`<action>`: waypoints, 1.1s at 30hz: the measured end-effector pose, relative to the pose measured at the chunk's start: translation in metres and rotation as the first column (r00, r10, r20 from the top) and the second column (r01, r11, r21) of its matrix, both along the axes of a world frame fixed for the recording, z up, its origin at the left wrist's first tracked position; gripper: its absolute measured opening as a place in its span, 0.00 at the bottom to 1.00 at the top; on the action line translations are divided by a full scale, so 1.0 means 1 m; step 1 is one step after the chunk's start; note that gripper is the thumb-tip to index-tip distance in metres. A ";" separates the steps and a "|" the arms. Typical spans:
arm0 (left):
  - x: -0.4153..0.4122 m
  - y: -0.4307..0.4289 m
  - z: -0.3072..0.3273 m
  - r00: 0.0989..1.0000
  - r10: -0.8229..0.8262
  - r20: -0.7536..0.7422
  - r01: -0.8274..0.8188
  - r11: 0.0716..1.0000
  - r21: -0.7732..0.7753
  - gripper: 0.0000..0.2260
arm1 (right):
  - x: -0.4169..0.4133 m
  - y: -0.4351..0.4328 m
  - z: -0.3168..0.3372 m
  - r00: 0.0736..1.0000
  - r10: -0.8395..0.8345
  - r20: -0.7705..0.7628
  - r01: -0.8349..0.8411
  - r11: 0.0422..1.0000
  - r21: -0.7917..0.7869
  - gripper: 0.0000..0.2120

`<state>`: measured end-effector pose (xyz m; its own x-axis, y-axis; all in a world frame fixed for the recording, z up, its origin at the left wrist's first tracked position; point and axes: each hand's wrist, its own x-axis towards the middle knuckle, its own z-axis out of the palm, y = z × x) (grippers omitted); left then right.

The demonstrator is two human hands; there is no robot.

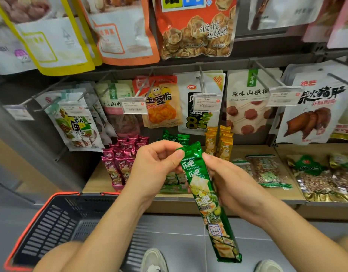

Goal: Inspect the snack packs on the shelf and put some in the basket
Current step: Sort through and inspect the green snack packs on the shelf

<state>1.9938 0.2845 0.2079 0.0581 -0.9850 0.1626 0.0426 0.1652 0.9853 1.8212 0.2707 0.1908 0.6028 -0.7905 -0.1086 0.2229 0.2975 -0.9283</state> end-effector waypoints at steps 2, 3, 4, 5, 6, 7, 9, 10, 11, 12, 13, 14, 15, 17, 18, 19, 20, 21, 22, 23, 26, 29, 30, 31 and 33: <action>0.000 0.000 -0.001 1.000 -0.006 0.030 0.006 1.000 -0.011 0.13 | -0.001 0.001 0.001 1.000 0.002 0.013 -0.003 0.999 0.050 0.18; 0.000 0.000 -0.001 0.999 -0.019 0.045 0.020 1.000 -0.020 0.14 | -0.001 0.001 0.001 1.000 -0.004 -0.002 0.004 0.998 0.056 0.17; -0.001 0.000 -0.001 0.998 -0.036 0.056 0.037 0.999 -0.027 0.14 | -0.002 0.001 0.000 0.999 -0.017 -0.029 0.019 0.999 0.051 0.16; -0.002 0.000 -0.001 0.997 -0.052 0.056 0.054 0.998 -0.030 0.13 | -0.002 0.001 0.000 0.997 -0.038 -0.060 0.040 0.998 0.041 0.15; -0.002 0.000 -0.002 0.997 -0.066 0.047 0.067 0.997 -0.025 0.10 | -0.003 0.002 0.001 0.994 -0.060 -0.086 0.063 0.998 0.027 0.14; -0.003 0.000 -0.002 0.996 -0.080 0.032 0.080 0.997 -0.015 0.08 | -0.003 0.002 0.002 0.991 -0.081 -0.106 0.082 0.997 0.006 0.13; -0.002 0.001 -0.001 0.992 -0.123 0.010 0.123 0.992 0.013 0.07 | -0.003 0.003 0.005 0.984 -0.121 -0.133 0.115 0.992 -0.052 0.09; -0.001 0.001 0.000 0.988 -0.152 0.013 0.152 0.988 0.025 0.08 | -0.004 0.003 0.006 0.979 -0.145 -0.143 0.135 0.988 -0.080 0.08; -0.001 0.002 0.001 0.983 -0.180 0.027 0.179 0.983 0.033 0.11 | -0.004 0.003 0.006 0.973 -0.170 -0.153 0.155 0.982 -0.106 0.07; -0.001 0.002 0.002 0.979 -0.196 0.057 0.194 0.980 0.037 0.13 | -0.004 0.003 0.006 0.967 -0.193 -0.165 0.173 0.976 -0.130 0.07; -0.001 0.003 0.003 0.975 -0.195 0.109 0.193 0.981 0.030 0.14 | -0.004 0.003 0.006 0.961 -0.216 -0.175 0.190 0.970 -0.153 0.08; -0.003 0.003 0.003 0.968 -0.185 0.168 0.184 0.983 0.017 0.13 | -0.003 0.004 0.005 0.954 -0.237 -0.185 0.206 0.963 -0.175 0.09; -0.004 0.003 0.004 0.961 -0.171 0.217 0.174 0.985 0.003 0.13 | -0.003 0.004 0.005 0.947 -0.255 -0.196 0.217 0.956 -0.197 0.11; -0.007 0.003 0.003 0.956 -0.134 0.260 0.143 0.990 -0.014 0.08 | -0.002 0.007 0.005 0.933 -0.276 -0.232 0.220 0.945 -0.241 0.11; -0.007 0.003 0.003 0.952 -0.104 0.288 0.119 0.992 -0.035 0.06 | -0.002 0.008 0.005 0.926 -0.281 -0.253 0.210 0.939 -0.273 0.10; -0.007 0.003 0.002 0.943 -0.069 0.325 0.095 0.993 -0.065 0.05 | -0.002 0.009 0.005 0.918 -0.285 -0.275 0.196 0.930 -0.311 0.10; -0.006 0.003 0.001 0.934 -0.047 0.355 0.085 0.992 -0.091 0.05 | -0.001 0.010 0.005 0.911 -0.289 -0.295 0.181 0.921 -0.344 0.09; -0.005 0.003 0.000 0.928 -0.041 0.370 0.087 0.990 -0.108 0.05 | -0.001 0.011 0.004 0.905 -0.293 -0.307 0.173 0.915 -0.363 0.08; -0.004 0.003 0.000 0.927 -0.043 0.373 0.092 0.989 -0.113 0.05 | -0.001 0.011 0.004 0.902 -0.297 -0.314 0.172 0.913 -0.369 0.08; -0.003 0.002 0.000 0.926 -0.043 0.374 0.093 0.989 -0.115 0.06 | 0.000 0.011 0.003 0.901 -0.296 -0.317 0.173 0.915 -0.364 0.07; 0.000 0.000 0.000 0.922 -0.012 0.387 0.065 0.990 -0.124 0.06 | -0.002 0.010 0.003 0.912 -0.251 -0.325 0.141 0.935 -0.326 0.10; 0.001 -0.001 -0.003 0.882 0.075 0.465 0.003 0.986 -0.165 0.07 | -0.003 0.010 0.002 0.892 -0.265 -0.365 0.115 0.916 -0.385 0.15; 0.001 -0.002 -0.003 0.861 0.112 0.495 -0.017 0.981 -0.192 0.09 | -0.003 0.010 0.001 0.884 -0.284 -0.371 0.124 0.908 -0.399 0.14; 0.001 -0.002 -0.002 0.846 0.136 0.515 -0.026 0.976 -0.215 0.11 | -0.003 0.009 0.002 0.888 -0.278 -0.366 0.126 0.913 -0.388 0.13; 0.001 -0.002 0.001 0.828 0.142 0.543 -0.010 0.971 -0.239 0.11 | -0.004 0.009 0.005 0.938 -0.158 -0.308 0.077 0.963 -0.258 0.12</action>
<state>1.9947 0.2824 0.2090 -0.0338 -0.9169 0.3977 -0.5193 0.3561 0.7768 1.8169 0.2792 0.1954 0.4680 -0.8800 -0.0808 -0.0811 0.0482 -0.9955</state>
